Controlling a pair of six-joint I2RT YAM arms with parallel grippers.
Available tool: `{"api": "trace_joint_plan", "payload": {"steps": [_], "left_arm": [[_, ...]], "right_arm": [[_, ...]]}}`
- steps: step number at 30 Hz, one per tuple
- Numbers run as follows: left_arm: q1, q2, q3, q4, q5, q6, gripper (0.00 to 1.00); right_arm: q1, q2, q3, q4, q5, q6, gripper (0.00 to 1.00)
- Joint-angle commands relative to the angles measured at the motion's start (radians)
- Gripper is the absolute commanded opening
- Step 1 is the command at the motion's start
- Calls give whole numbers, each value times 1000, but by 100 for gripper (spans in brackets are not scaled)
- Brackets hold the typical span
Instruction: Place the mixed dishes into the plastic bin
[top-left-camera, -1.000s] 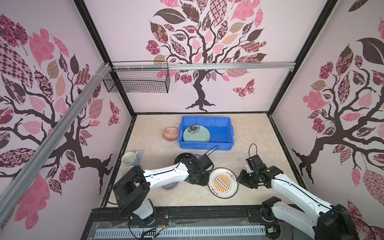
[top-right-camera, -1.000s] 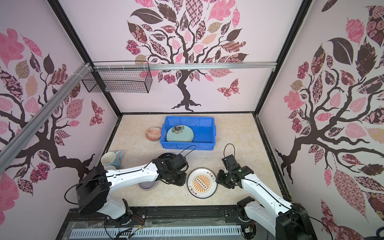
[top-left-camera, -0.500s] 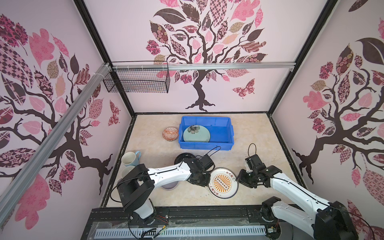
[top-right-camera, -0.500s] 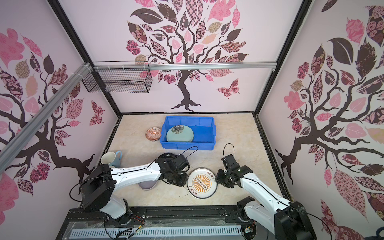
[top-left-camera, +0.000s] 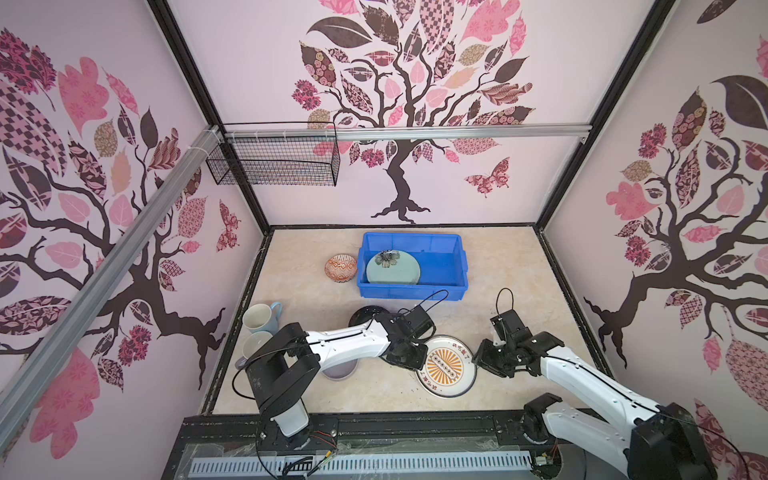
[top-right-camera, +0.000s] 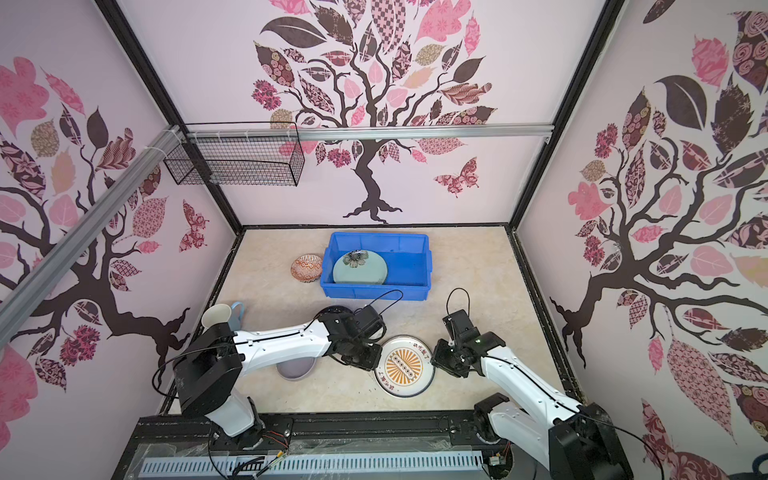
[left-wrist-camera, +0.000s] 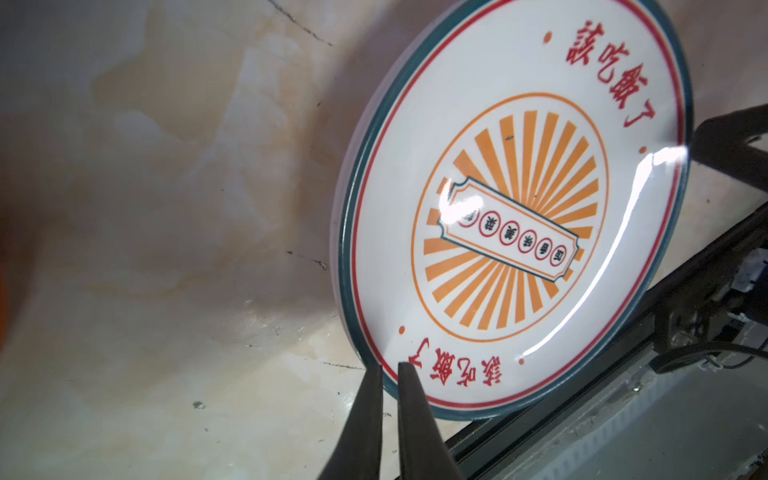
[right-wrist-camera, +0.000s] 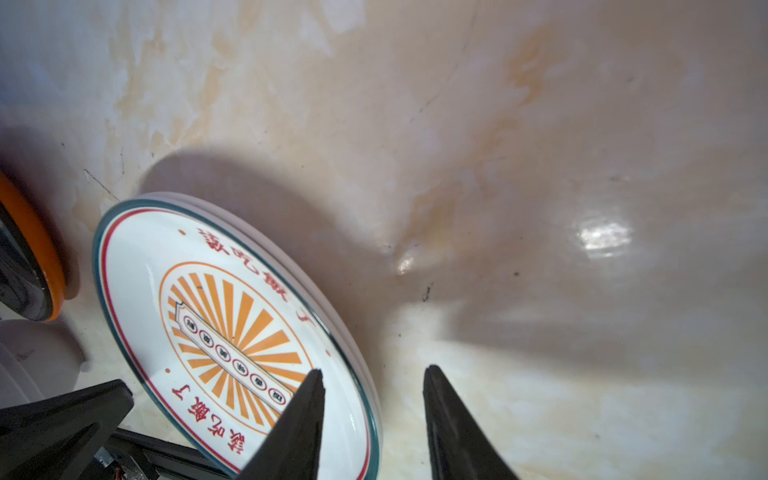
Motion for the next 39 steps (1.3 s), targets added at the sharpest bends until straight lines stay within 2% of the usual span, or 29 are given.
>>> {"api": "trace_joint_plan", "payload": {"steps": [1, 5, 8, 39], "left_arm": [[-1, -14, 27, -6, -9, 17, 13], [-1, -59, 2, -19, -48, 13, 21], [-1, -54, -3, -30, -53, 16, 23], [2, 43, -5, 21, -12, 39, 17]], "right_arm": [[5, -16, -8, -19, 19, 10, 43], [5, -21, -10, -21, 23, 9, 48], [5, -19, -11, -11, 23, 9, 48], [5, 31, 33, 6, 16, -14, 48]]}}
